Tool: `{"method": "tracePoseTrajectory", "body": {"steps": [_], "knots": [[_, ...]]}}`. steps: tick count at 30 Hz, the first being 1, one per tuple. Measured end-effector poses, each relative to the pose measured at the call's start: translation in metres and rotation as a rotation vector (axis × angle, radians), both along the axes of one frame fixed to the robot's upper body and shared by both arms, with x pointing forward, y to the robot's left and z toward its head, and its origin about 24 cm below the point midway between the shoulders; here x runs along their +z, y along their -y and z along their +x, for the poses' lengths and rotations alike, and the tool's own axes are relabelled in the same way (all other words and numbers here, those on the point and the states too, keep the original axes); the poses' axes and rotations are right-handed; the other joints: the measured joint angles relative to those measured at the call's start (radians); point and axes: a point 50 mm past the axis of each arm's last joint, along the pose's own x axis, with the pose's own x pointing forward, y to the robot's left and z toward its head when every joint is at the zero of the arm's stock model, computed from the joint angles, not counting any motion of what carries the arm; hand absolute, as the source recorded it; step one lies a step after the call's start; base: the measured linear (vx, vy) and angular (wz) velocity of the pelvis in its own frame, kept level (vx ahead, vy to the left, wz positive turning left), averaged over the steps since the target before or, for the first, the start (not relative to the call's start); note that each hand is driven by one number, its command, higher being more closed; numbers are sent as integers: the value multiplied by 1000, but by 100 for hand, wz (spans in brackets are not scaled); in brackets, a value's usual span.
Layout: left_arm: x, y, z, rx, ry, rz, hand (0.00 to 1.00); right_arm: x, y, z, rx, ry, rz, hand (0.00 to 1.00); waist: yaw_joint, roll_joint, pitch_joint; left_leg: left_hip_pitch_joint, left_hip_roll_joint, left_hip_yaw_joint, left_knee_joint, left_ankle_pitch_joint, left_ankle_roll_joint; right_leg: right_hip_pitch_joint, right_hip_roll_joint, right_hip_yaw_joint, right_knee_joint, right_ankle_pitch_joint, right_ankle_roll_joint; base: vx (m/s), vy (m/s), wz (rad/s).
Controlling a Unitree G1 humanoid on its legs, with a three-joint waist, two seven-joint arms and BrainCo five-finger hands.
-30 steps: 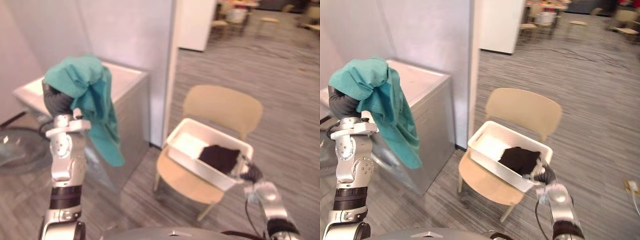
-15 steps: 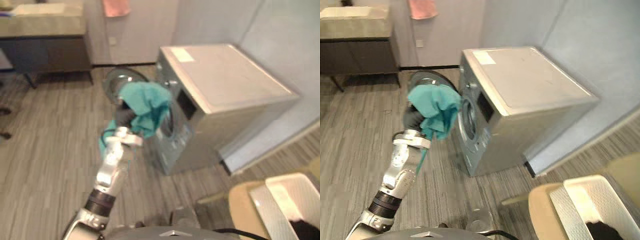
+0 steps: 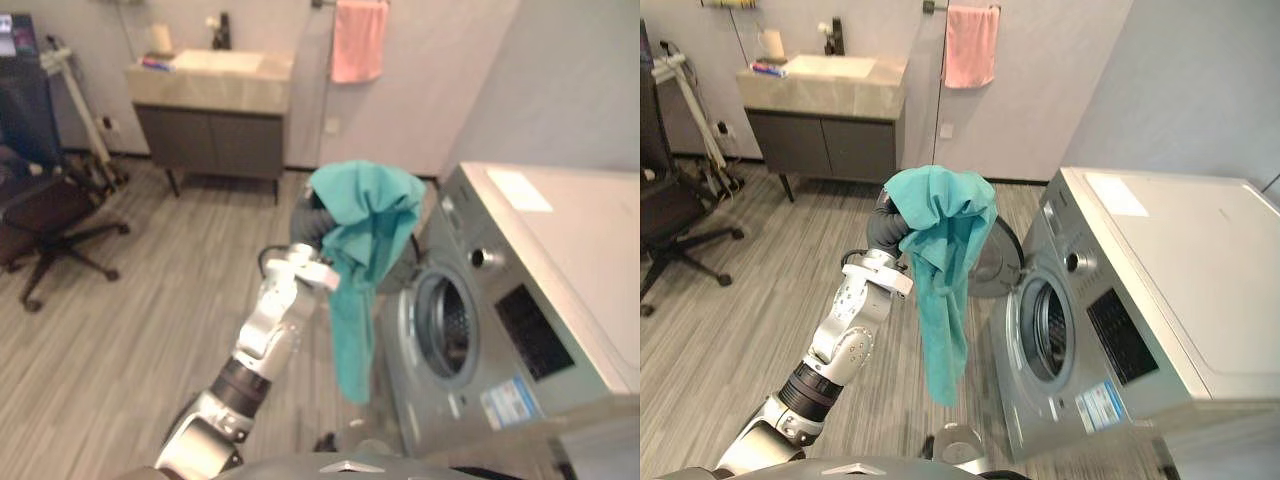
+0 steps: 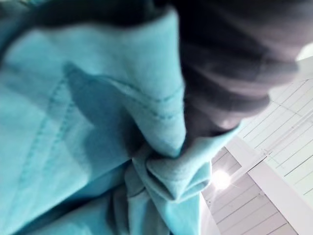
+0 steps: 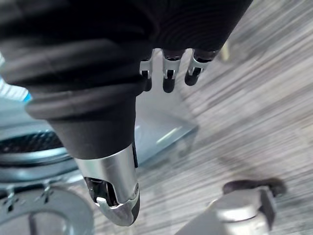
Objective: Pick up the laundry basket with both hands and put the clothes into the washing machine.
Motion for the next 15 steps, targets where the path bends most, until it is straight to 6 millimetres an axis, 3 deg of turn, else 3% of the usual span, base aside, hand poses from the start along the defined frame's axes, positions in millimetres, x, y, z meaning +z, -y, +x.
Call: {"method": "tracePoseTrajectory", "body": {"steps": [2, 4, 6, 7, 8, 9, 10, 11, 12, 13, 15], "knots": [[-2, -1, 0, 6, -9, 3, 100, 4, -5, 22, 59, 57, -7, 0, 22, -20, -9, -89, 67, 12, 62, -40, 28, 58, -3, 82, -51, -6, 10, 482, 135, -119], [-6, -5, 0, 21, -25, 5, 100, 9, -10, 46, 110, 118, -22, 0, 48, -37, -18, -156, 123, 26, -4, -90, 54, 88, -26, 188, -99, 5, 32, 461, 207, -149], [-16, -11, 1, 42, -60, 21, 100, 13, -17, 64, 154, 171, -24, 0, 62, -51, -21, -209, 141, -10, -209, -103, 50, 108, -65, 306, -142, 17, 92, 348, 315, -151], [-22, -17, 1, 58, -79, 33, 100, 14, -19, 69, 174, 180, -24, 0, 61, -53, -23, -220, 114, -55, -367, -101, 46, 105, -87, 357, -157, 18, 121, 412, 509, -174], [-33, -20, -1, 71, -117, 40, 100, 13, -18, 69, 186, 180, -31, 0, 66, -41, -31, -207, 59, -129, -629, -54, 19, 84, -100, 425, -163, 21, 174, 397, 624, -180], [-45, -24, -2, 83, -162, 58, 100, 15, -9, 67, 204, 164, -54, 0, 69, 20, -51, -198, 40, -186, -853, 123, 6, 50, -92, 494, -153, 10, 226, 340, 589, -175], [-56, -31, -5, 103, -195, 75, 100, 10, -12, 66, 202, 145, -35, 0, 66, 15, -56, -181, 32, -175, -835, 128, -113, 36, -111, 538, -142, -1, 250, 342, 552, -123], [-79, -45, -8, 158, -294, 90, 100, 1, -27, 59, 187, 111, 21, 0, 28, -23, -60, -165, -18, -138, -827, 93, -76, 25, -153, 579, -130, -6, 263, 312, 413, -81], [-91, -53, -11, 187, -346, 97, 100, -9, -38, 46, 171, 60, 71, 0, 20, -58, -60, -149, -49, -98, -820, 65, -72, -12, -176, 559, -105, 16, 253, 278, 343, -71], [-96, -59, -13, 209, -364, 101, 100, -13, -42, 44, 169, 36, 91, 0, 24, -60, -60, -141, -55, -68, -820, 45, -76, -42, -187, 539, -90, 39, 253, 210, 331, -124], [-105, -83, -15, 287, -400, 114, 100, -19, -43, 51, 182, 8, 105, 0, 32, -48, -52, -71, -54, 94, -882, 24, -69, -129, -239, 341, -50, 104, 191, 131, 298, -191]]}}
